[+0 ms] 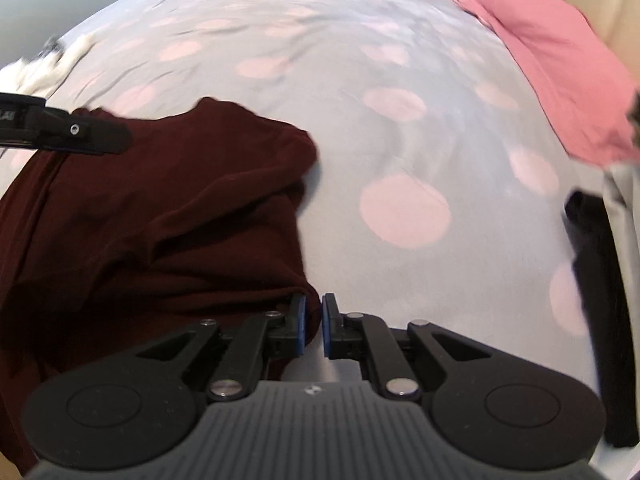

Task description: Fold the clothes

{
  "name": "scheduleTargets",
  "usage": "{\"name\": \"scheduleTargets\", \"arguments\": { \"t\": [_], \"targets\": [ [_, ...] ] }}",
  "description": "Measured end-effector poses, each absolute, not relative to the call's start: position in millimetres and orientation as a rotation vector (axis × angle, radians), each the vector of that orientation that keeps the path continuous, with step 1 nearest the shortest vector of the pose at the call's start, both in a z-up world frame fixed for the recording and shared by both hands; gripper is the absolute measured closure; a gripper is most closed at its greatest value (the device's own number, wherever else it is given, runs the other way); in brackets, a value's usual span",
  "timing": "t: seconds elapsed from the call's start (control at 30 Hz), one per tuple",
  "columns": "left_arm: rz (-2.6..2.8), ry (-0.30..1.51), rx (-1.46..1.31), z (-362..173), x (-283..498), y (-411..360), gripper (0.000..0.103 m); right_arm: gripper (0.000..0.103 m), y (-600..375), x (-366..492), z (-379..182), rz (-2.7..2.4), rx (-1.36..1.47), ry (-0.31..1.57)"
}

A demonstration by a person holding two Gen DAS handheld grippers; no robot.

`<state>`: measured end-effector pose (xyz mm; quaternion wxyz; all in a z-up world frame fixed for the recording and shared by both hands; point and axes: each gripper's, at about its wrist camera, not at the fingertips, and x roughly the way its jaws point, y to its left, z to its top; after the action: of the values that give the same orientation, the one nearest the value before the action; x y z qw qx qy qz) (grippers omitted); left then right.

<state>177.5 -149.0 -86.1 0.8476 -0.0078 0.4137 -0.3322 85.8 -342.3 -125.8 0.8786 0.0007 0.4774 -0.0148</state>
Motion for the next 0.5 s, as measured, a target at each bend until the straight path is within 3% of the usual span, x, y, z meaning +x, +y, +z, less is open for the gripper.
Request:
{"name": "scheduleTargets", "arguments": {
  "t": [0.3,0.4,0.5],
  "targets": [
    [-0.807,0.788,0.284,-96.2,167.2,-245.8,0.061,0.094,-347.0,82.8,-131.6,-0.016,0.059,1.001],
    [-0.823,0.805,0.404,-114.4,170.7,-268.6,0.078,0.094,-350.6,82.3,-132.3,-0.012,0.071,1.002],
    [-0.819,0.816,0.474,-128.7,177.9,-270.0,0.088,0.094,-352.6,83.3,-133.7,-0.007,0.08,1.003]
  ]
}}
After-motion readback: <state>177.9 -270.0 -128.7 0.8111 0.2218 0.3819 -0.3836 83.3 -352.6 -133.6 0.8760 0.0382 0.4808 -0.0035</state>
